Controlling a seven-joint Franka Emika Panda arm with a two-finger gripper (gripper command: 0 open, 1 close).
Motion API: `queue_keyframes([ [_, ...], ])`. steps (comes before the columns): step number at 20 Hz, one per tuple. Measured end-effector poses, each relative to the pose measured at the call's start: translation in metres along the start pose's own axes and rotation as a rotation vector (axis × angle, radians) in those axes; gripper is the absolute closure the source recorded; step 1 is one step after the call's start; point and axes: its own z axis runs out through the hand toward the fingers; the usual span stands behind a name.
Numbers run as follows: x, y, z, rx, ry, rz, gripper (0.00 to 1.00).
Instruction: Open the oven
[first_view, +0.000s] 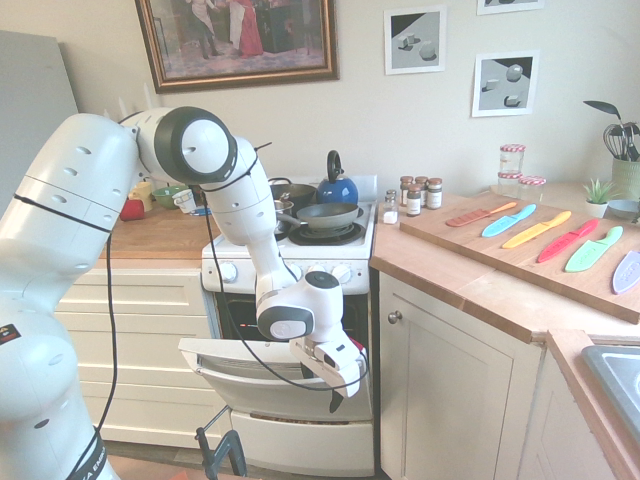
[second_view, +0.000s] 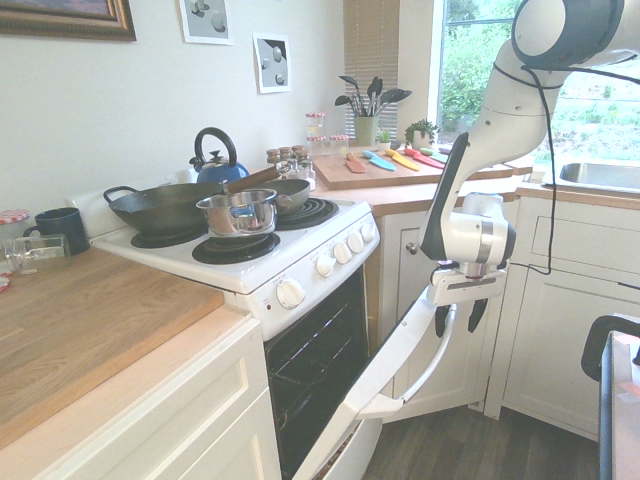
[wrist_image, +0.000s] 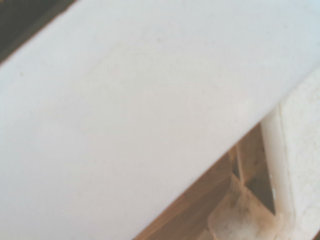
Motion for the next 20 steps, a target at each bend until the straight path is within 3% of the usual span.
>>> queue_keyframes([
  [5, -0.007, -0.025, -0.009, 0.034, 0.006, -0.052, 0.0],
  [7, -0.055, -0.055, -0.024, 0.021, 0.009, -0.169, 0.0],
  [10, -0.168, -0.099, -0.056, 0.011, 0.031, -0.333, 0.0],
  [15, -0.311, -0.138, -0.141, -0.046, 0.078, -0.564, 0.0],
  [17, -0.329, -0.141, -0.181, -0.05, 0.089, -0.578, 0.0],
  [20, -0.306, -0.14, -0.209, -0.026, 0.104, -0.516, 0.0],
])
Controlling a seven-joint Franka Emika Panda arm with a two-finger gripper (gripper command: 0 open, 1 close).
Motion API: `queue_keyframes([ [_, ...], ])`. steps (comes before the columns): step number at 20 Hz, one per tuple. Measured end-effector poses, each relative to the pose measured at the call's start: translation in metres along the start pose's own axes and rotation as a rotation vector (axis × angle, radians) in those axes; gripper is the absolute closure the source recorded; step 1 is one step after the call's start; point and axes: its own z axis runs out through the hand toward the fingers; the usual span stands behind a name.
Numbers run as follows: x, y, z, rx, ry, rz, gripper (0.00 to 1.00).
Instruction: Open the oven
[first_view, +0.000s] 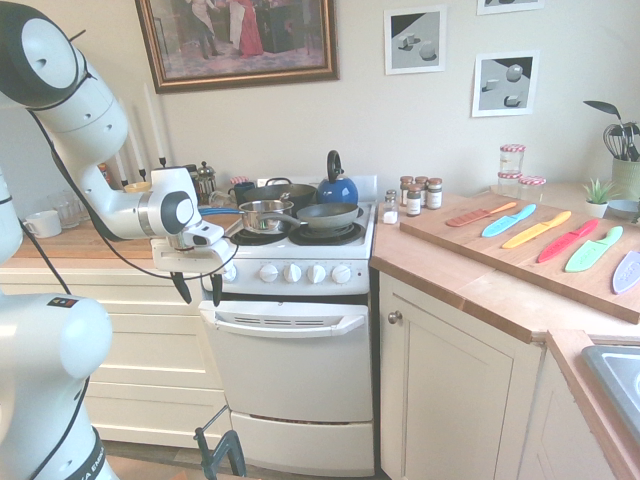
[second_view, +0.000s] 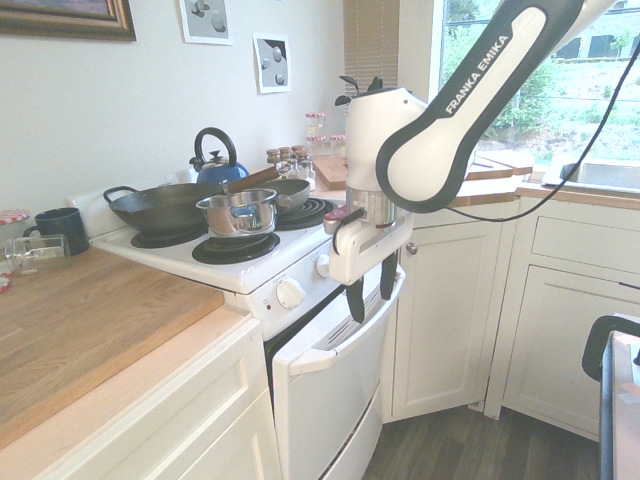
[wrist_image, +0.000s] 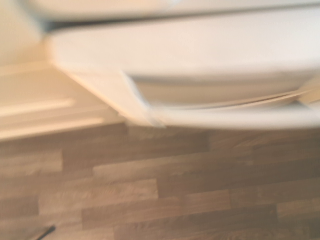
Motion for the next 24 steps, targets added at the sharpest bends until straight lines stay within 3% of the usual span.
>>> queue_keyframes([
  [4, 0.031, 0.014, 0.023, -0.032, -0.01, 0.072, 0.0],
  [8, 0.06, -0.005, 0.059, -0.048, 0.0, 0.092, 0.0],
  [14, 0.108, -0.029, 0.101, -0.004, 0.063, 0.22, 0.0],
  [24, 0.103, -0.038, 0.129, 0.015, 0.086, 0.29, 0.0],
])
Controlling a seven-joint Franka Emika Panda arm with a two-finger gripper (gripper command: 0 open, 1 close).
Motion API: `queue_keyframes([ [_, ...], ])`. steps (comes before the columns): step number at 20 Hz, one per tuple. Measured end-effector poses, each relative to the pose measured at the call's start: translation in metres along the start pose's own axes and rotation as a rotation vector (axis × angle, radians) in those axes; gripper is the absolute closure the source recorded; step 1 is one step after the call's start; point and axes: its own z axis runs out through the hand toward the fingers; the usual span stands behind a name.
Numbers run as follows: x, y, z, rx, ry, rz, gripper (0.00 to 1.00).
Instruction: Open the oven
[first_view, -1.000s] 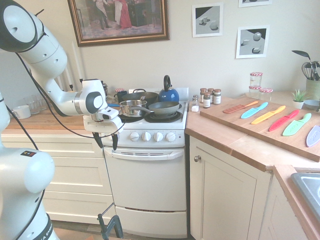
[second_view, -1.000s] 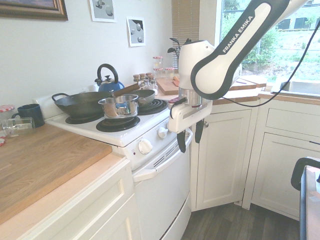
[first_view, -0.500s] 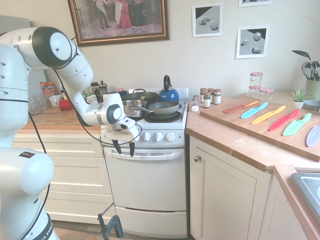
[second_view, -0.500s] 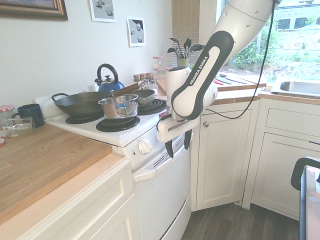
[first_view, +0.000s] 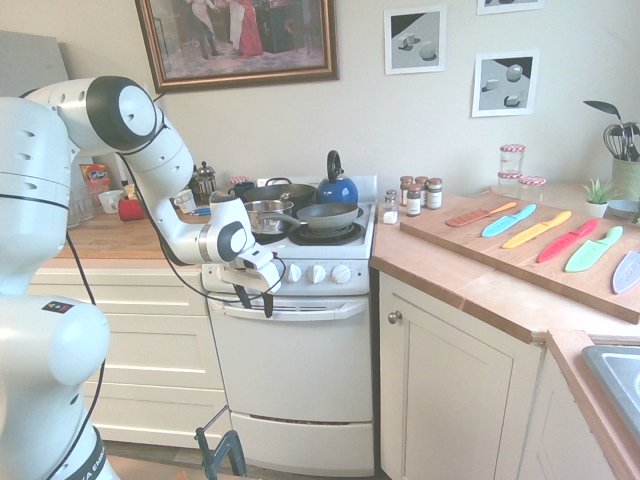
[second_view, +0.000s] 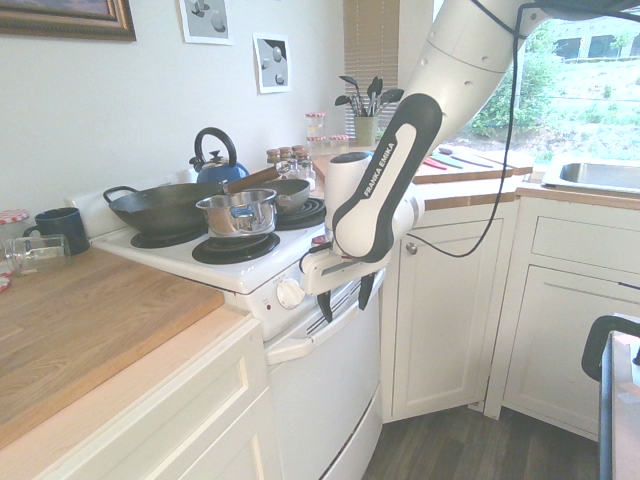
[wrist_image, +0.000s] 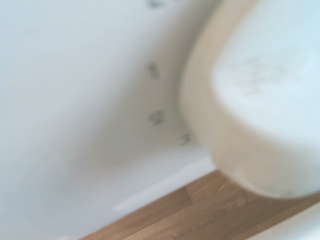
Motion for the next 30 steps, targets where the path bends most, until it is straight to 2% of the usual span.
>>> queue_keyframes([
  [16, 0.036, 0.029, 0.009, -0.029, 0.022, -0.006, 0.0],
  [24, 0.05, 0.118, 0.045, -0.165, -0.035, -0.065, 0.0],
  [30, 0.051, 0.139, 0.049, -0.172, -0.027, -0.088, 0.0],
])
